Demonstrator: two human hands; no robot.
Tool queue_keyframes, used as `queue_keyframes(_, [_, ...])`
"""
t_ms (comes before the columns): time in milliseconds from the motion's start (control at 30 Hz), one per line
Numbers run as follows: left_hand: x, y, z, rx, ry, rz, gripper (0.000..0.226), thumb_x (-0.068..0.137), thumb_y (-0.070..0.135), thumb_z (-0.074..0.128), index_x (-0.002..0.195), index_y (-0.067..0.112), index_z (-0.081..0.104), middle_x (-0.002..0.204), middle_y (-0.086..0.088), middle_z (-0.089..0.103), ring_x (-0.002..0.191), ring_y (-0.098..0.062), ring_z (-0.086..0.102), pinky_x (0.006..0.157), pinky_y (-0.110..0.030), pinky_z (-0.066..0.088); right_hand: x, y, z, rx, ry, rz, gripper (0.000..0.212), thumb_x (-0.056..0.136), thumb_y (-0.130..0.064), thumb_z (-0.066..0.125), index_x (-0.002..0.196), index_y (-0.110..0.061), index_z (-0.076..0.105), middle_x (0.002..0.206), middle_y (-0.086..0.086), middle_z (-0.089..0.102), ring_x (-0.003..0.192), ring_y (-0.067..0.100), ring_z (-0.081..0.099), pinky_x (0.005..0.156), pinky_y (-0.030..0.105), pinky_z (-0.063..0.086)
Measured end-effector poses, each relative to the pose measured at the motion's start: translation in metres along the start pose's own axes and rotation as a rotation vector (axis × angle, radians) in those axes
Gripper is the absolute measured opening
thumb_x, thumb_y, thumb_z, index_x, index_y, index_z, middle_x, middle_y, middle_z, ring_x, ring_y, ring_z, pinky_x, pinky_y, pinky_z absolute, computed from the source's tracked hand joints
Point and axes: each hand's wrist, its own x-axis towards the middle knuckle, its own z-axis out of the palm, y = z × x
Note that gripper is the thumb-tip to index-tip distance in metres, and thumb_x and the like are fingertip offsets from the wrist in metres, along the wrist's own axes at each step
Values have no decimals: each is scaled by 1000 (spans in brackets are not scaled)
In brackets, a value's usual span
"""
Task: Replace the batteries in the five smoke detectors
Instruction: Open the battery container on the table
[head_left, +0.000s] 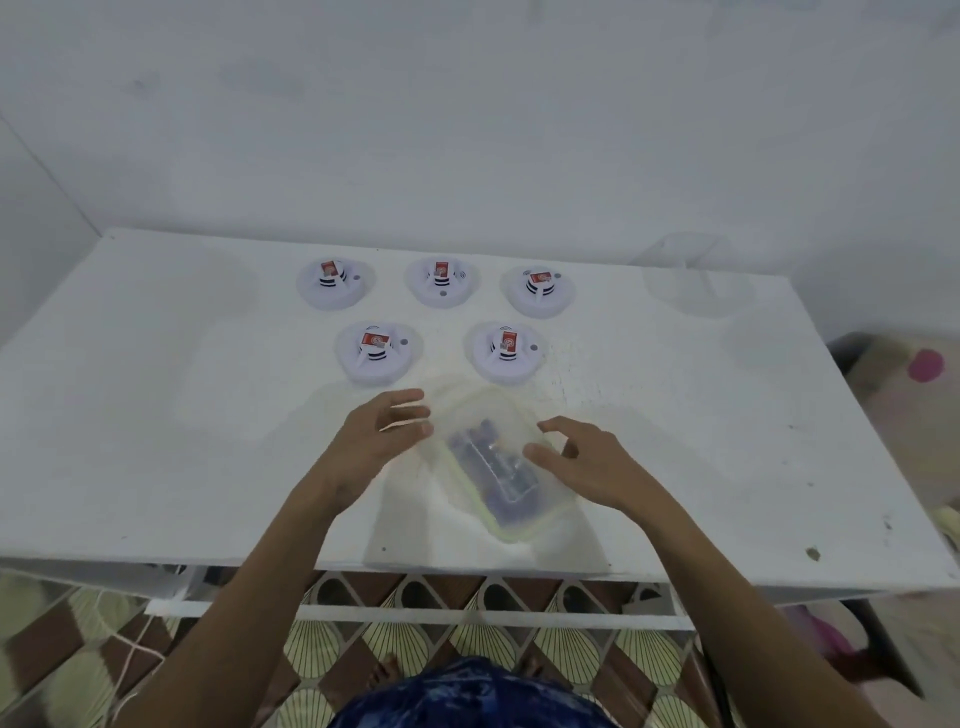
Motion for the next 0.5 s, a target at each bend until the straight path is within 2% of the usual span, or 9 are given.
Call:
queue_keyframes(67, [-1, -4, 6, -55, 34, 25, 44, 84, 21, 74, 125, 25, 58, 123, 4, 65, 112, -10, 63, 97, -33, 50, -2, 2, 3, 85, -77, 37, 54, 82, -59, 60, 124, -27, 51, 83, 3, 70, 69, 18, 69, 69, 34, 57])
queue_keyframes(133, [-3, -6, 12, -74, -21, -80, 47, 81, 25, 77, 124, 21, 59, 122, -2, 63, 110, -18, 64, 91, -40, 55, -5, 4, 7, 196, -155, 66, 51, 81, -56, 62, 115, -19, 53, 82, 12, 72, 64, 24, 70, 70, 41, 61])
queue_keyframes(200, [-6, -6, 18, -5, -145, -202, 45, 81, 30, 75, 121, 17, 59, 116, -6, 66, 105, -23, 65, 85, -41, 57, -10, 6, 12, 299, -197, 99, 47, 81, -53, 65, 107, -15, 53, 83, 18, 72, 64, 27, 70, 68, 39, 61])
queue_keyframes(267, [-8, -7, 23, 28, -218, -239, 42, 82, 31, 74, 119, 17, 60, 113, -6, 68, 105, -23, 66, 81, -38, 58, -11, 10, 15, 362, -192, 123, 51, 80, -53, 68, 105, -11, 55, 88, 20, 71, 71, 29, 70, 69, 36, 60])
queue_keyframes(367, [-7, -10, 24, -35, -210, -251, 41, 80, 28, 76, 117, 15, 62, 113, -10, 69, 105, -25, 66, 77, -36, 57, -7, 17, 19, 464, -132, 104, 57, 79, -48, 72, 103, 2, 59, 98, 23, 68, 87, 35, 68, 72, 35, 61])
queue_keyframes(500, [-4, -13, 25, -127, -243, -309, 37, 81, 23, 75, 114, 9, 64, 111, -10, 70, 99, -25, 67, 83, -39, 55, -2, 23, 19, 750, -158, 148, 48, 82, -36, 73, 104, 5, 63, 94, 16, 66, 81, 25, 64, 75, 32, 56])
